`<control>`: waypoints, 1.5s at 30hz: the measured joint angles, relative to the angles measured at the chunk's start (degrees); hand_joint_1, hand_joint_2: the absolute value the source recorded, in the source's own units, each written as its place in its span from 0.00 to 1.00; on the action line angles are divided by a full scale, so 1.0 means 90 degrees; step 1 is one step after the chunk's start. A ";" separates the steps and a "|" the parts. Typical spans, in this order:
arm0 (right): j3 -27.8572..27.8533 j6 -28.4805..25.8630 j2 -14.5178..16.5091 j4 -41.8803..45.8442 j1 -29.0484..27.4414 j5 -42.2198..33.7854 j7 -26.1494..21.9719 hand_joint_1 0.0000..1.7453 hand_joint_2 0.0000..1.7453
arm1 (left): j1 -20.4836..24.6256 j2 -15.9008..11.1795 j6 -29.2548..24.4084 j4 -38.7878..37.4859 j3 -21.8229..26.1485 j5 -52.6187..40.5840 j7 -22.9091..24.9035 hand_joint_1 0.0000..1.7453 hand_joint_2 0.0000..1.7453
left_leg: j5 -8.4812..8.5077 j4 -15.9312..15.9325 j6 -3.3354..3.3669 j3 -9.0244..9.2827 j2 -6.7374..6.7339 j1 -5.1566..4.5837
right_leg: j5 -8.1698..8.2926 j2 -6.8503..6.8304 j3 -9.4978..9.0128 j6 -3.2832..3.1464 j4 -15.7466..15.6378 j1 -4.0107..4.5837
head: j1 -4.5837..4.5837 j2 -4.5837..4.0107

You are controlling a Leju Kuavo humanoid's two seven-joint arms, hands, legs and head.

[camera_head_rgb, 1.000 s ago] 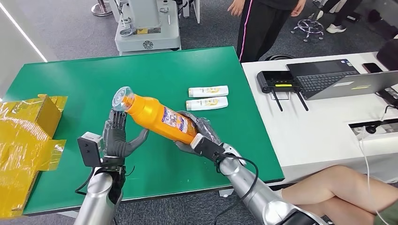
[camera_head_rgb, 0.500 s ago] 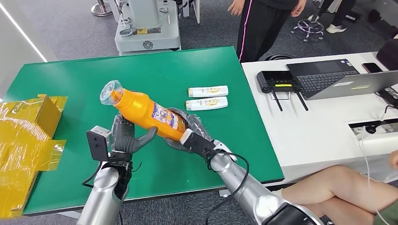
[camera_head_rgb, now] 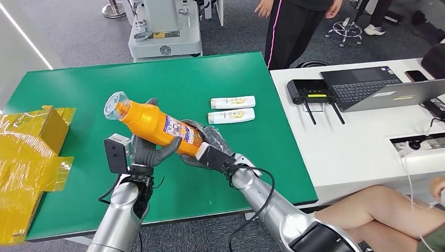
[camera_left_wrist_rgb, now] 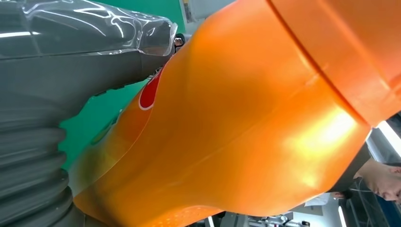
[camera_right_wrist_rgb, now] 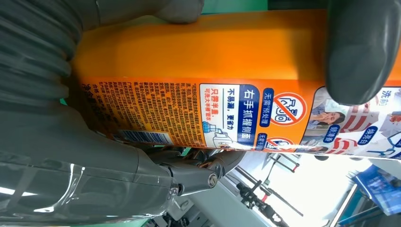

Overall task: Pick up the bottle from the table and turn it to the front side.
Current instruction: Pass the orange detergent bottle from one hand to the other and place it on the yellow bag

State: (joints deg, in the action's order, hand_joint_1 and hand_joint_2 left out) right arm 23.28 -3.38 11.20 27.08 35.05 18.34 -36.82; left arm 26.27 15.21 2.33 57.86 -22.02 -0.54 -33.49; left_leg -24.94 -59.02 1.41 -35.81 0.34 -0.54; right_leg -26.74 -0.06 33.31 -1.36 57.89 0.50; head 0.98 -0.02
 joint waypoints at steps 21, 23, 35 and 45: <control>-0.0002 -0.0109 0.0067 -0.0322 -0.0279 0.0646 0.0454 1.00 1.00 | 0.0069 -0.0035 -0.0184 -0.0069 -0.0026 0.0117 0.0107 0.20 1.00 | 0.0000 0.0001 0.0000 -0.0002 -0.0001 0.0000 | 0.0000 0.0001 0.0001 0.0000 0.0000 0.0000 | 0.0001 0.0000; -0.0001 -0.0180 0.0067 -0.0347 -0.0288 0.0733 0.0499 1.00 1.00 | 0.0068 -0.0060 -0.0197 -0.0032 -0.0026 0.0118 0.0107 0.60 1.00 | 0.0000 0.0001 0.0000 -0.0002 0.0000 0.0000 | 0.0000 0.0000 0.0001 0.0000 0.0000 0.0000 | 0.0001 0.0000; -0.0010 -0.0503 0.0067 -0.0413 -0.0278 0.0853 0.0549 1.00 1.00 | 0.0018 -0.0114 -0.0213 0.0016 -0.0038 0.0120 0.0109 1.00 1.00 | 0.0000 0.0001 0.0000 -0.0002 0.0000 0.0000 | 0.0000 0.0000 0.0001 0.0000 0.0000 0.0000 | 0.0001 0.0000; -0.0022 -0.0784 0.0067 -0.0396 -0.0285 0.0868 0.0421 1.00 1.00 | 0.0009 -0.0121 -0.0200 0.0053 -0.0038 0.0160 0.0185 1.00 1.00 | 0.0000 0.0001 0.0000 -0.0002 0.0000 0.0000 | 0.0000 0.0000 0.0001 0.0000 0.0000 0.0000 | 0.0000 0.0000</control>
State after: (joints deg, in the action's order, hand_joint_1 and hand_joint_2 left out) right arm 23.08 -10.44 11.80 23.51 32.48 26.15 -33.03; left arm 26.35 14.12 0.53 58.34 -22.36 0.91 -31.83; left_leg -24.94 -59.01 1.41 -35.83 0.34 -0.54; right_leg -26.74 -0.07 33.32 -1.36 57.89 0.51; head 0.98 -0.02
